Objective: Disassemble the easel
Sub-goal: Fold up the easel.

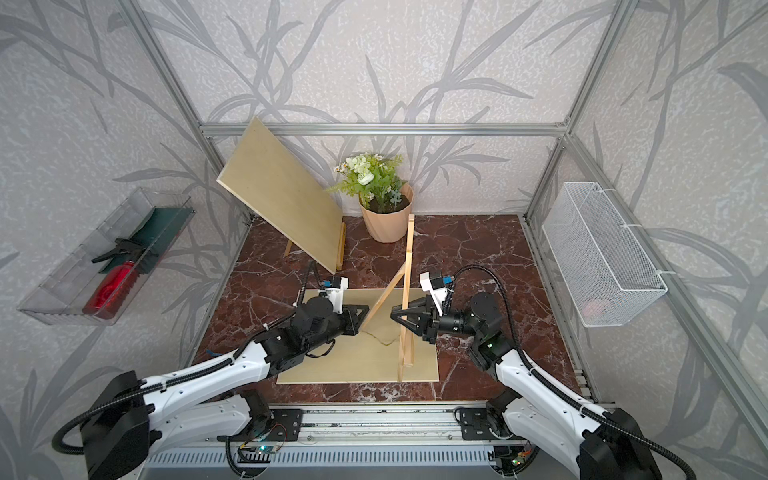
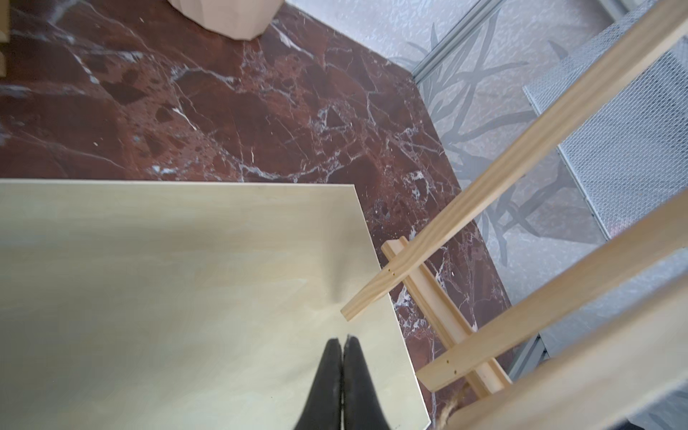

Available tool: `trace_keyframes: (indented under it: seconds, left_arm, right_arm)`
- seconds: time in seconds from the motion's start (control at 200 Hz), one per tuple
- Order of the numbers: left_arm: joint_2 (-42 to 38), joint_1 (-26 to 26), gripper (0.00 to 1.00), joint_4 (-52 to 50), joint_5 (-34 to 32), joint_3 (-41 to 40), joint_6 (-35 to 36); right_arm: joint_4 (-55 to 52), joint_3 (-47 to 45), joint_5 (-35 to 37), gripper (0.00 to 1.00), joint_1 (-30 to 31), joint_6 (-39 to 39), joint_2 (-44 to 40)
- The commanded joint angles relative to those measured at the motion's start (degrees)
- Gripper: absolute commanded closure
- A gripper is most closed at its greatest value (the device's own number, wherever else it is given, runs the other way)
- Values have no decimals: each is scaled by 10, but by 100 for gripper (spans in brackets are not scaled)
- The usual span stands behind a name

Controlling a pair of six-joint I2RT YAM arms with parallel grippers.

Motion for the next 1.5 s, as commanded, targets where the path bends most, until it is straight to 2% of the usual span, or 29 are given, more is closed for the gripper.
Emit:
trace_keyframes:
  seconds: [0.0, 0.125, 0.19, 0.45, 0.74, 0.85, 1.05, 1.23, 1.35, 1.5]
  left_arm:
    - [35, -18, 97, 50, 19, 33, -12]
    - [76, -45, 98, 66, 23, 62, -9]
    - [95, -58, 99, 70, 11, 74, -8]
    - [166, -104, 100, 152, -29, 94, -59]
    - [215, -120, 100, 195, -3, 122, -75]
    - [213, -119, 100, 183, 7, 127, -69]
    - [151, -104, 100, 140, -34, 93, -49]
    - [132, -90, 100, 119, -6, 85, -43]
    - [166, -90, 100, 131, 26, 100, -56]
    - [210, -98, 100, 199, 75, 105, -76]
  right_arm:
    - [110, -5, -15, 100, -9, 23, -7]
    - [114, -7, -16, 100, -21, 24, -1]
    - [135, -12, -13, 100, -23, 51, 1]
    - [174, -22, -11, 100, -38, 80, 1]
    - [210, -26, -18, 100, -48, 102, 14]
    - [209, -25, -23, 100, -53, 104, 19]
    - [168, -27, -8, 100, -65, 92, -3]
    - [173, -29, -7, 100, -66, 98, -8]
    - [213, -33, -10, 100, -66, 118, 3]
    - [249, -37, -15, 100, -67, 136, 15]
